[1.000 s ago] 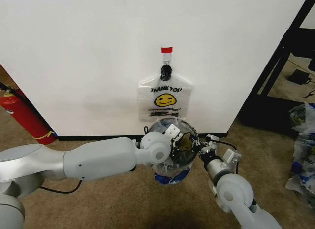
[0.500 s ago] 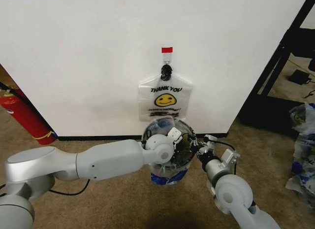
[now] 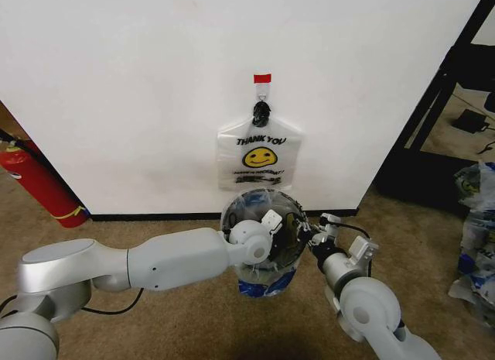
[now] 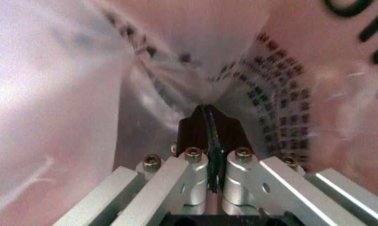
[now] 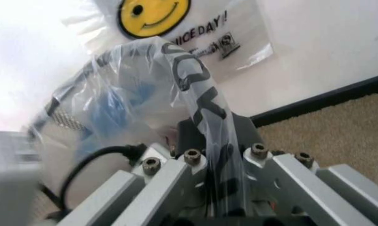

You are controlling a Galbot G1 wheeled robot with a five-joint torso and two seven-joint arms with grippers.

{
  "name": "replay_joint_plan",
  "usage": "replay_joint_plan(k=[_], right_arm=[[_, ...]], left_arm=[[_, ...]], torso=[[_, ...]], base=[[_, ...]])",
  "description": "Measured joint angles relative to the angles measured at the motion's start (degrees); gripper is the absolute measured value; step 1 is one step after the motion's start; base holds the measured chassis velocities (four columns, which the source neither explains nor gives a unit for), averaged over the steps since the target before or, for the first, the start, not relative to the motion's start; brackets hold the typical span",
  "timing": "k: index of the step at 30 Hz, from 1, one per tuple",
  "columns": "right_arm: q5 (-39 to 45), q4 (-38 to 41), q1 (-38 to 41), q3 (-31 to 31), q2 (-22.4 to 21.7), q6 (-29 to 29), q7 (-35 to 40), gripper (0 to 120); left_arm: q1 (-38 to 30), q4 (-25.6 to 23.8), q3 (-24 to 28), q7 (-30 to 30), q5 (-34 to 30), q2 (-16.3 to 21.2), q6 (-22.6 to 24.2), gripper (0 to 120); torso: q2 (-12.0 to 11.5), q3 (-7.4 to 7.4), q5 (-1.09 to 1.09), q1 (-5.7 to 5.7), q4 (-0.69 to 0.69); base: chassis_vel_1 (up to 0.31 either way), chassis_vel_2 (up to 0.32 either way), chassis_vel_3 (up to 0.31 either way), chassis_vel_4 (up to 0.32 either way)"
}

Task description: Pick up the garbage bag from the wall and place it over the trash bin.

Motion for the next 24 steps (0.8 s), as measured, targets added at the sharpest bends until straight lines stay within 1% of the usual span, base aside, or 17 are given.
replay_joint_plan(k=[3, 6, 7, 11, 14, 15, 17, 20, 21, 22, 24], right_arm=[[-0.37, -1.04, 0.23, -0.08, -0.02, -0.06, -0.07, 1], [-1.52, -3.44, 0.95, -0.41, 0.52, 0.14, -0.34, 1], [-2.49, -4.76, 1.26, -0.66, 1.08, 0.49, -0.57, 1], [-4.15, -6.08, 1.48, -1.08, 1.9, 1.22, -1.24, 1], [-5.18, -6.25, 1.52, -1.23, 2.36, 1.66, -1.48, 1], [-5.18, -6.25, 1.52, -1.23, 2.36, 1.66, -1.48, 1], [-5.42, -5.75, 1.25, -1.24, 2.35, 1.71, -1.55, 1], [-5.59, -5.21, 0.92, -1.24, 2.21, 1.73, -1.68, 1], [-5.65, -4.83, 0.71, -1.21, 2.03, 1.74, -1.72, 1], [-5.65, -4.83, 0.71, -1.21, 2.03, 1.74, -1.72, 1], [-5.66, -4.45, 0.63, -1.18, 1.84, 1.74, -1.72, 1]], left_arm=[[-0.06, -1.32, -0.44, 0.0, -0.02, 0.74, 0.0, 0], [-1.23, -3.6, -1.04, -0.04, -0.58, 2.05, 0.01, 0], [-2.23, -5.03, -1.18, -0.2, -1.34, 2.57, 0.01, 0], [-4.27, -6.41, -0.06, -0.4, -2.17, 2.98, 0.01, 0], [-6.67, -5.57, 3.67, -0.27, -2.23, 2.95, 0.01, 0], [-6.67, -5.57, 3.67, -0.27, -2.23, 2.95, 0.01, 0], [-7.67, -4.07, 5.92, -0.27, -2.16, 2.43, 0.01, 0], [-8.11, -2.2, 7.19, -0.22, -2.51, 1.24, 0.01, 0], [-8.19, -0.69, 7.57, -0.12, -2.85, -0.05, 0.01, 0], [-8.19, -0.69, 7.57, -0.12, -2.85, -0.05, 0.01, 0], [-8.19, 0.84, 7.92, -0.1, -3.16, -1.55, 0.01, 0]], torso=[[0.0, 0.0, 0.0, 0.0, 0.0], [0.0, 0.0, 0.01, 0.0, 0.01], [0.0, 0.0, -0.01, 0.0, 0.01], [0.01, 0.0, 0.01, 0.0, 0.0], [0.01, 0.0, 0.01, 0.0, 0.0], [0.01, 0.0, 0.01, 0.0, 0.0], [0.01, 0.0, 0.0, 0.0, 0.01], [0.01, 0.0, 0.0, 0.0, 0.01], [0.01, 0.0, 0.0, 0.0, 0.0], [0.01, 0.0, 0.0, 0.0, 0.0], [0.01, 0.0, 0.0, 0.0, -0.01]], base=[[0.0, 0.0, 0.0, 0.0], [0.0, 0.0, 0.0, 0.0], [0.0, 0.0, 0.0, 0.0], [0.0, 0.0, 0.0, 0.0], [0.0, 0.0, 0.0, 0.0], [0.0, 0.0, 0.0, 0.0], [0.0, 0.0, 0.0, 0.0], [0.0, 0.0, 0.0, 0.0], [0.0, 0.0, 0.0, 0.0], [0.0, 0.0, 0.0, 0.0], [0.0, 0.0, 0.0, 0.0]])
